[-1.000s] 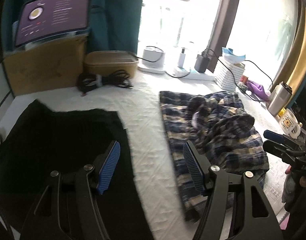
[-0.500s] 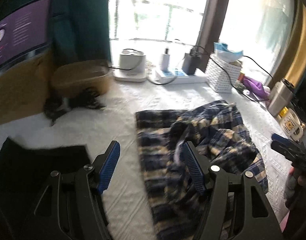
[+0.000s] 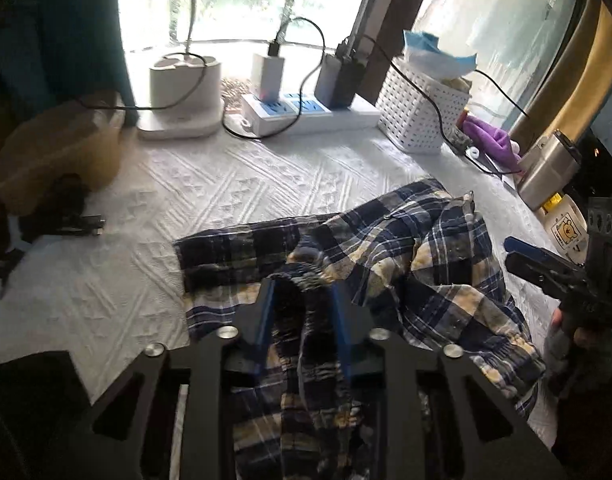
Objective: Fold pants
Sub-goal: 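Grasp the folded plaid pants with the left gripper and press the bundle flat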
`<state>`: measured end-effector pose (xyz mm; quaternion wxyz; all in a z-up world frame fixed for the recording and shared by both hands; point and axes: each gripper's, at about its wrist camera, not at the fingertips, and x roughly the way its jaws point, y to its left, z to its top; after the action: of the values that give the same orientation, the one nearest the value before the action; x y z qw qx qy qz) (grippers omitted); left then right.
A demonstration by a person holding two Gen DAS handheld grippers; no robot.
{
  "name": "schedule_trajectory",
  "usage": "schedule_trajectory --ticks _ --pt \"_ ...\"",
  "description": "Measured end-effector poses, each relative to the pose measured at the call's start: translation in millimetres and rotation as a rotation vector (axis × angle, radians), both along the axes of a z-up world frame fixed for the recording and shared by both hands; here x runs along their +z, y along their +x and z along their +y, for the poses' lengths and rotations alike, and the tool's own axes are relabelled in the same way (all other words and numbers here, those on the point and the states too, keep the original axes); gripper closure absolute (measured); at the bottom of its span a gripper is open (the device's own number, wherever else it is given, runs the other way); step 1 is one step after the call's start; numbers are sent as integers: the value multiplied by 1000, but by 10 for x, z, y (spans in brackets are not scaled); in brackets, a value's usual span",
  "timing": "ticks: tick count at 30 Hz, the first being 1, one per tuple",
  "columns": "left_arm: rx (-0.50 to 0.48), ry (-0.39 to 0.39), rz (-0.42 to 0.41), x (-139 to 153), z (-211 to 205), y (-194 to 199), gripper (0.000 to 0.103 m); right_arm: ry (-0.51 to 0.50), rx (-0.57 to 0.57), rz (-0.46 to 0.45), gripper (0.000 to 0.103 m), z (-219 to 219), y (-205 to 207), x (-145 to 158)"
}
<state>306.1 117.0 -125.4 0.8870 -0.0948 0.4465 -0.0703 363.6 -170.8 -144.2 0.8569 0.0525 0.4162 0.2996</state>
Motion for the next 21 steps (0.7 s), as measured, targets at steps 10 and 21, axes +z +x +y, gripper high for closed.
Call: schedule_trajectory --ticks 10,21 --pt "41 -11 -58 90 55 -33 97 -22 4 13 19 51 19 -55" --pt "91 81 -73 82 243 -13 94 -39 21 4 19 136 -82 -14"
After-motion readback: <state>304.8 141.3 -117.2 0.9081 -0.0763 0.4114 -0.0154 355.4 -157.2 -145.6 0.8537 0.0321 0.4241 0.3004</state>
